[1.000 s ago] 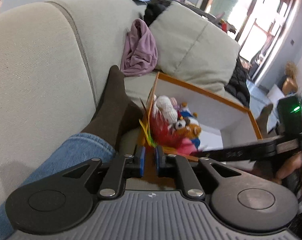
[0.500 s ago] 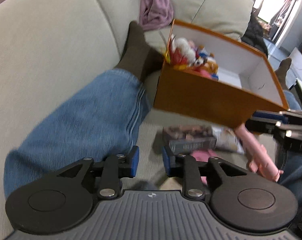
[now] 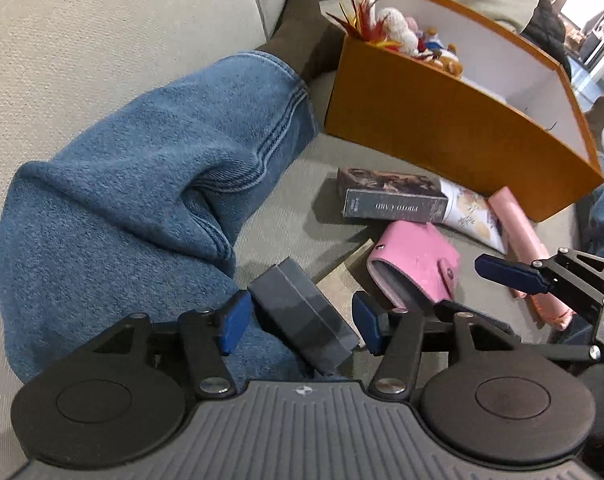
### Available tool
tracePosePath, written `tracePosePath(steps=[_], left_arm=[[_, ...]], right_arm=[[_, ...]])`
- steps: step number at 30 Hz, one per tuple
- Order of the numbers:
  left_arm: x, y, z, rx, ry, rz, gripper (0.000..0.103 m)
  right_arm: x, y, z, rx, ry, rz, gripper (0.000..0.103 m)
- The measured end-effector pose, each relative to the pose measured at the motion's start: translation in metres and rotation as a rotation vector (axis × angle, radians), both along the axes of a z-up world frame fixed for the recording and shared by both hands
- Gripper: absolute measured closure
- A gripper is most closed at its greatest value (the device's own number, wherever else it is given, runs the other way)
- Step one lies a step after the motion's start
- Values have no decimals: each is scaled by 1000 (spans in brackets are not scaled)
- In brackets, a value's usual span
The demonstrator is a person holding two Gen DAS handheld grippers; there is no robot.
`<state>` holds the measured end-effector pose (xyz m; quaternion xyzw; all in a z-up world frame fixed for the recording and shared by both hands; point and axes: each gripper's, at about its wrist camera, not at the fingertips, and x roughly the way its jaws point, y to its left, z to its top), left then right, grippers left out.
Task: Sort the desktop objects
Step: 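Grasp the dark grey case with the left gripper while the right grasps the pink wallet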
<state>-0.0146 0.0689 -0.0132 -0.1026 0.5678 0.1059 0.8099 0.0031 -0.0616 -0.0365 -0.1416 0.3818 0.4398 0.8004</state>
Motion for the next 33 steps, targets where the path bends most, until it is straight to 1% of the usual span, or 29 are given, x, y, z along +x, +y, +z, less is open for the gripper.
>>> tracePosePath(steps=[2,6,7,9,10,11,14,16,18,19,21,22,23,24,27,30,32,33], left_arm=[[3,-5,-7,10,11,-2,36],[7,-18,-17,77,21,-23,28],[7,-20,-19,81,19,-26,27],[8,-21,-21,91,16,-16,27],[8,-22,-21,97,14,-14,27],[8,-24,-22,101,11,-14,28],[7,-27,-26,118,-3,-7,40],[7,-28,-28,123,-16,-3,43],[6,-28,-28,122,-39,-7,47],[5,-29,-27,122,-51,-17,48],[5,-32,-26,120,-75,-43,51],[4,-33,-25,114,-87,-58,52],[3,-33,-24,106,-102,-62,53],[2,-34,-23,92,-115,-71,55],[1,-36,-20,70,-136,-94,57],[8,-33,-25,62,-128,-80,57],[11,-34,-28,65,-116,-86,54],[11,-34,-30,64,-110,-92,52]], right_arm=[[-2,1,-3,-7,-9,14,54],[-6,4,-8,-24,-36,36,53],[-7,4,-9,-30,-47,41,53],[-8,5,-11,-36,-56,57,49],[-8,6,-13,-39,-54,66,49],[-9,8,-15,-43,-52,73,49],[-12,13,-20,-73,-68,91,49],[-14,14,-22,-87,-91,98,48],[-15,13,-22,-89,-90,98,49],[-15,13,-21,-89,-91,100,50],[-18,11,-18,-77,-99,103,60],[-20,10,-15,-73,-109,101,62],[-22,7,-12,-63,-115,101,72],[-22,3,-7,-53,-118,90,74],[-15,-8,3,-25,-103,26,78],[-4,-16,9,4,-94,-30,77],[-1,-15,10,-10,-117,-50,75],[1,-14,8,-35,-130,-61,75]])
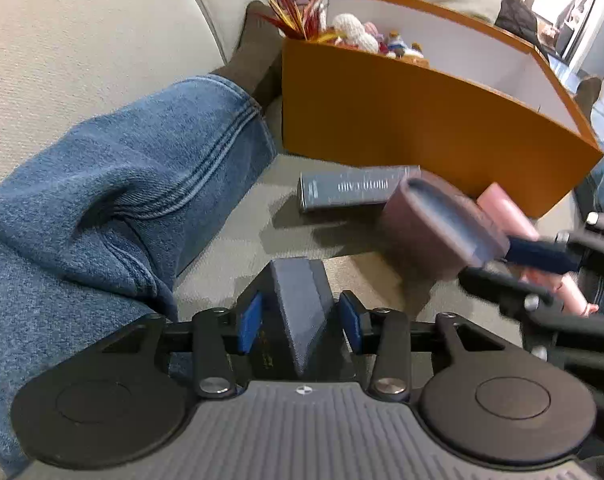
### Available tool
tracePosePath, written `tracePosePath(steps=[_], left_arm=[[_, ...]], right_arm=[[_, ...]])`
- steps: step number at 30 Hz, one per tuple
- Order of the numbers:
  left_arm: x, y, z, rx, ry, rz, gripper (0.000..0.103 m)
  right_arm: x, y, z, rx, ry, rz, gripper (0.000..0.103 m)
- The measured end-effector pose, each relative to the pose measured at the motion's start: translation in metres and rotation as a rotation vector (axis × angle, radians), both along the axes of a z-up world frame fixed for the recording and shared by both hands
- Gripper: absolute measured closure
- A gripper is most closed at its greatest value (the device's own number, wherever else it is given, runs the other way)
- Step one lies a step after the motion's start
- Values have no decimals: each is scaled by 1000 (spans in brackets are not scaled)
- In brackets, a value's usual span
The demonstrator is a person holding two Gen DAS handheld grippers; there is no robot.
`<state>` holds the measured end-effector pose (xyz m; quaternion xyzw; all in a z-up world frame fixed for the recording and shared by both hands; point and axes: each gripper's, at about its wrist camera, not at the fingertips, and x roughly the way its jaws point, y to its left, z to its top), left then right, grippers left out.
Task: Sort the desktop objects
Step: 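Grasp the dark grey case with the left gripper while the right grasps the pink wallet, then lift the grey case and pink wallet toward the orange box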
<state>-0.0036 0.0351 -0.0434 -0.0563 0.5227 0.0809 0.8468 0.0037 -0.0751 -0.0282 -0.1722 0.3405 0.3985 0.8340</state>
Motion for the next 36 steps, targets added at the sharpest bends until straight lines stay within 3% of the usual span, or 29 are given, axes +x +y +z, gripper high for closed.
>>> tracePosePath(steps=[10,19,27,29,33,36], left_arm=[[-1,5,-6,-56,8,-27,45],[-5,15,-4,-104,-23,-43,46],[-7,21,10,-103,-23,-78,59],[-7,24,14,-87,-28,-73,60],[-8,17,16,41,22,-120,60],[-6,12,10,70,41,-139,61]], right_arm=[[16,8,-13,-29,19,-16,75],[41,-6,-8,25,119,-86,76],[48,0,7,17,107,-33,73],[51,4,10,0,98,-21,73],[51,9,12,-31,80,-3,73],[52,10,10,-30,86,1,73]])
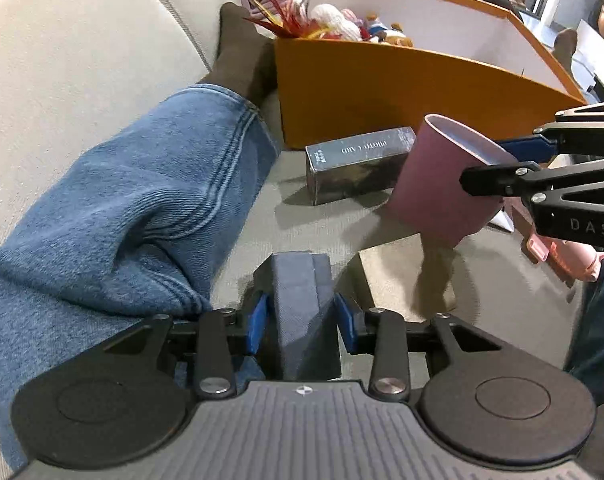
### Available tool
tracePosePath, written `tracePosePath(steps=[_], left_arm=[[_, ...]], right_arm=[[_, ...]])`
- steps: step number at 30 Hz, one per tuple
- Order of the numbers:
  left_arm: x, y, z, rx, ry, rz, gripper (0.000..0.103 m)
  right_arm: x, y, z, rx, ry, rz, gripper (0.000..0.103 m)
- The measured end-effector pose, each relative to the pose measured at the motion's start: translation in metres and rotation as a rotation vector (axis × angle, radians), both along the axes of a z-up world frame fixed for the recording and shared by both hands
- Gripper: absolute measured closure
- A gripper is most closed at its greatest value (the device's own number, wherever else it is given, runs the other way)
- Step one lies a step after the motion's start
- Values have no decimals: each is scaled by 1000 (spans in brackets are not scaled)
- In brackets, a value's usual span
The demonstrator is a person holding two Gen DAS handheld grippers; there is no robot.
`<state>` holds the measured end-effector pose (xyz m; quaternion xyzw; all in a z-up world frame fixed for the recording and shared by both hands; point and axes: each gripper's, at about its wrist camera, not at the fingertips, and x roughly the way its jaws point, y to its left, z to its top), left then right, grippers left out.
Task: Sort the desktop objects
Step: 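Lift the grey case and pink wallet toward the orange box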
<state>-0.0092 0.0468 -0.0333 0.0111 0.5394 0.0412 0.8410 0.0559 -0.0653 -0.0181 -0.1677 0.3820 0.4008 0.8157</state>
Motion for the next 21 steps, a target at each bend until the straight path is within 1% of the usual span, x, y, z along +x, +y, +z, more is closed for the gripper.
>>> tracePosePath(steps=[1,2,4,5,6,8,10,14,18,21], left_arm=[[2,-2,-2,10,0,-1,61],[4,-5,-4,37,1,-4,61],[6,-11,-11,133,18,-14,62],[6,-14,-14,155,20,-21,62],[4,-15,-14,156,7,-26,63],[1,-12,-10,125,-7,-19,63],[-3,-5,-1,58,-30,10,63],[-8,1,27,8,-107,24,63],[-4,3,58,-73,-172,-6,63],[2,-6,80,-92,-219,-39,63]], right_arm=[[1,1,-1,-2,2,-4,73],[2,2,-3,-5,4,-8,73],[2,3,-5,-8,7,-17,74],[1,2,-5,-5,7,-19,76],[1,2,-4,-3,9,-21,79],[0,-1,-3,13,22,-28,83],[0,-6,-2,29,42,-42,84],[1,-15,8,72,63,-57,85],[2,-29,29,142,77,-66,85],[1,-40,48,188,66,-74,85]])
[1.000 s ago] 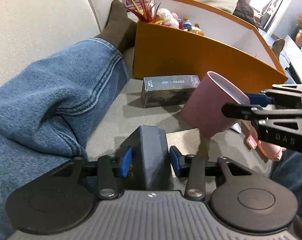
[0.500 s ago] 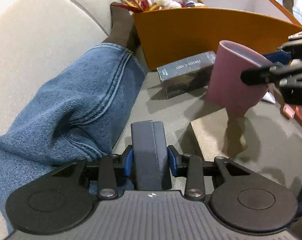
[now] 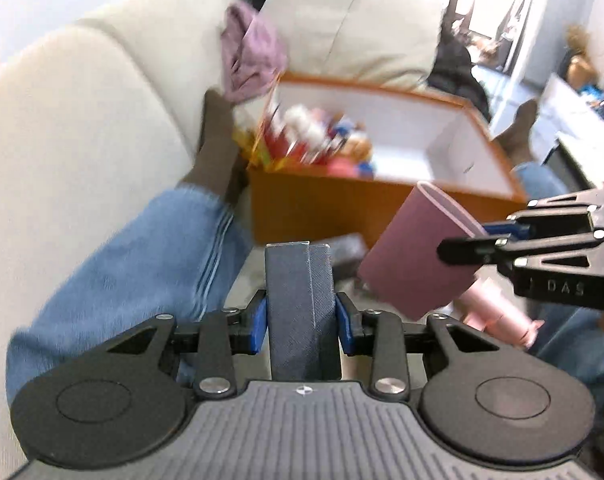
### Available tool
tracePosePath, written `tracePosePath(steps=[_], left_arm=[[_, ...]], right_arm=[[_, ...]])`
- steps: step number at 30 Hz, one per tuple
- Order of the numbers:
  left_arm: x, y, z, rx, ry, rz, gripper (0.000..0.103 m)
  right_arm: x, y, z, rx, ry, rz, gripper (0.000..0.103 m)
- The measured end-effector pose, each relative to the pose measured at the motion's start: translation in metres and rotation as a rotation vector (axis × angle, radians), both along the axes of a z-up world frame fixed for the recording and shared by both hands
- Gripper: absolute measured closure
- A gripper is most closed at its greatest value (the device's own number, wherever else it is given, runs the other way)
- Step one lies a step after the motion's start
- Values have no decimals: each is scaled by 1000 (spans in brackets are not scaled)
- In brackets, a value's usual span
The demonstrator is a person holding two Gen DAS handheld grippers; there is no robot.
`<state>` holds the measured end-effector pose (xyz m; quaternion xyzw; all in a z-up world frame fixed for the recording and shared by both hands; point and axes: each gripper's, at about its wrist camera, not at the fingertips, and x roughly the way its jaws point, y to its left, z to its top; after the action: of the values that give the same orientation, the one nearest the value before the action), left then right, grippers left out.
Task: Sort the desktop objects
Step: 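Lift the grey case and pink wallet toward the orange box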
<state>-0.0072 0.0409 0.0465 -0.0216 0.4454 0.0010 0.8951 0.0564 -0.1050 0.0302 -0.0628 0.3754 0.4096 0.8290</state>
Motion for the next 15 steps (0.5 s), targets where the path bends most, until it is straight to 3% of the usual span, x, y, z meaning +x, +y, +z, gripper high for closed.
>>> tracePosePath(steps=[6,9,15], left_arm=[[27,-14,39,-98,-105,-66,63],[42,-24,51,-85,-148,-87,63],[90,-36,53,-128,-169,-113,63]], right_arm=[[8,-32,52,130,-61,-73,85],[18,-45,72,161,-123,-152,85],[56,-60,80,184,-128,-303,85]])
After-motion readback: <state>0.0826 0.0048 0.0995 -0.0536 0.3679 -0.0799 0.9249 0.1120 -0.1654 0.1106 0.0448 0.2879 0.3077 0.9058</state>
